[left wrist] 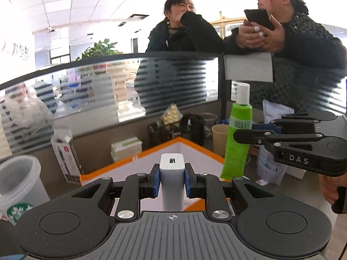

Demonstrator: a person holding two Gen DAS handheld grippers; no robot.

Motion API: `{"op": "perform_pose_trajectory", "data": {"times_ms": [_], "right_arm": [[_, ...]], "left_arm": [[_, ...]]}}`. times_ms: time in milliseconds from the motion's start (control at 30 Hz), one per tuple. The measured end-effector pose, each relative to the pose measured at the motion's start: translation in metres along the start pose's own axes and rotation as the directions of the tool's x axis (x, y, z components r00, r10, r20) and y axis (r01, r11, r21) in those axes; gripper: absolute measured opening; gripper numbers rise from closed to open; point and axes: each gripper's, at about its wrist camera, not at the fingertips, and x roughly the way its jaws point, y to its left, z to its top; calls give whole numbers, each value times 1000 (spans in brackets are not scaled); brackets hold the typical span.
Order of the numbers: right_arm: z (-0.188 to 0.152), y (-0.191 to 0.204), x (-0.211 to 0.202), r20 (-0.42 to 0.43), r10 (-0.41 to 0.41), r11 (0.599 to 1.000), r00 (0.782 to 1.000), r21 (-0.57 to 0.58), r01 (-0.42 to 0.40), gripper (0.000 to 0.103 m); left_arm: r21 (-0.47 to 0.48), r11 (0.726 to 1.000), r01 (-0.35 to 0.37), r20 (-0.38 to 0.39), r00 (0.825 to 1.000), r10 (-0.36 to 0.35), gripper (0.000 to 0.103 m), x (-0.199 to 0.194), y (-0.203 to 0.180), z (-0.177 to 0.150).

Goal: Organize rigid objects
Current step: 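Lift the charger with the left tool while the right tool carries the green tube over the box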

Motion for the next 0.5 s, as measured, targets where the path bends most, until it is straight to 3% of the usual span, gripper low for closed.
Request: {"op": "perform_pose_trajectory", "data": {"times_ms": [267, 500], "right_arm": [[19, -6, 20, 15, 22, 1000, 1000, -3, -22, 11], [10, -16, 52, -56, 38, 999, 998, 33, -36, 11]], "left_arm": [[-17, 1000, -15, -3, 1000, 15, 20, 23, 2, 13], [-119, 993, -23, -108, 994, 11, 20, 73, 10, 5]]}}
